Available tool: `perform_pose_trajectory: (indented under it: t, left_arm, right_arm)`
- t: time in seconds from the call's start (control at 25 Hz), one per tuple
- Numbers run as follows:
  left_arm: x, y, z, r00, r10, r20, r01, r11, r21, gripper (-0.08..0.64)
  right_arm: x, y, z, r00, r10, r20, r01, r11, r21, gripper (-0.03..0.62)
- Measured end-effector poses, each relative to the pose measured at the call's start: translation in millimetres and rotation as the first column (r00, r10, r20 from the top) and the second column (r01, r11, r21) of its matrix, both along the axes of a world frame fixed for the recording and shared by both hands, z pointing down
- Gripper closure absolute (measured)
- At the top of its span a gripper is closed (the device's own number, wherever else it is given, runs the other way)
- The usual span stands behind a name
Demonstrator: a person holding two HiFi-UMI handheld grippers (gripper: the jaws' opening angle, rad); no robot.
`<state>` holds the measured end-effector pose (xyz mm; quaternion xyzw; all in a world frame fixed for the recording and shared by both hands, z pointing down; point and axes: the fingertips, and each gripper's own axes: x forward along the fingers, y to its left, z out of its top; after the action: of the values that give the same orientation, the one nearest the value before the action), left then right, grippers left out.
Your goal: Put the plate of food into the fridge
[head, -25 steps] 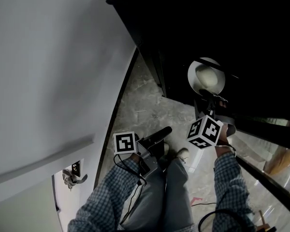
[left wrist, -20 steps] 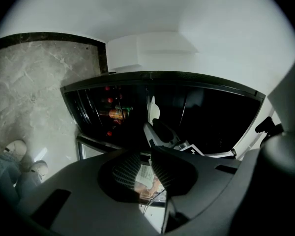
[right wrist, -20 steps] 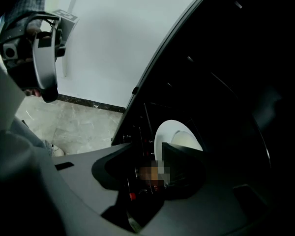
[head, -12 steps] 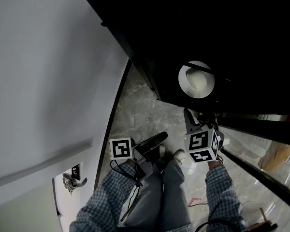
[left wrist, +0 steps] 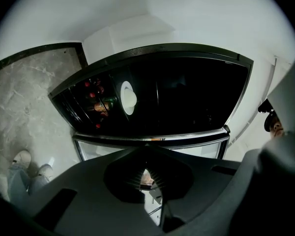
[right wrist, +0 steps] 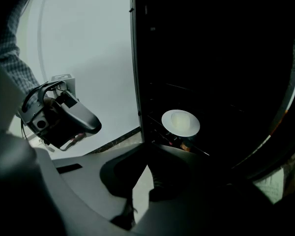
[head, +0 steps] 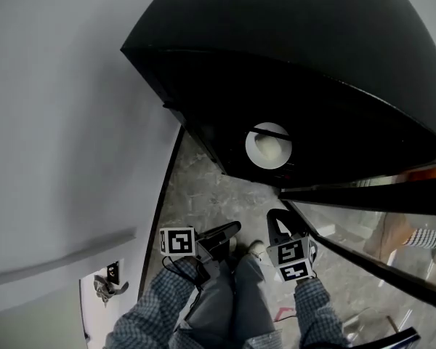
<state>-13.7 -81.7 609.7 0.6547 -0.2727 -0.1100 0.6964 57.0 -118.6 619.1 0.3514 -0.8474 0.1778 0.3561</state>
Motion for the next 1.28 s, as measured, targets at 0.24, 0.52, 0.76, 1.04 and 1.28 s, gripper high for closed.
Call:
perform_pose_trajectory:
  t: [0.24, 0.52, 0.76, 1.04, 1.28]
  left_arm:
    - [7.4, 9.9, -41.3, 0.994, 0.075, 0.074, -0.078, 0.996, 0.044, 0.554]
    - [5.6, 14.1, -75.1, 0.984, 0.111, 0.139, -0.122, 0.990, 0.073, 0.554]
    - [-7.7, 26.2, -69.1, 0.964, 0.125, 0.234, -0.133, 0.991, 0.022, 0.554]
    - [-29.8, 50.9, -48.2, 0.927, 0.147, 0.345, -0.132, 0.989, -0.068, 0.553]
    - [-44.1, 51.9, -51.9, 0.858, 0.126, 0.498, -0.132, 0.991, -0.024, 0.554]
  right_arm:
    - [26.3, 17.6, -41.6, 0.993, 0.109, 0.052, -0.108, 0.994, -0.026, 0.584]
    - [46.4, 28.5, -75.7, 0.981, 0.179, 0.078, -0.176, 0.983, -0.052, 0.584]
    - [56.8, 57.8, -75.6, 0.986, 0.162, 0.048, -0.156, 0.981, -0.116, 0.584]
    - [83.2, 101.0, -40.3, 0.991, 0.105, -0.079, -0.119, 0.972, -0.204, 0.584]
    - [96.4, 121.5, -37.0, 0.985, 0.144, -0.093, -0.163, 0.954, -0.251, 0.584]
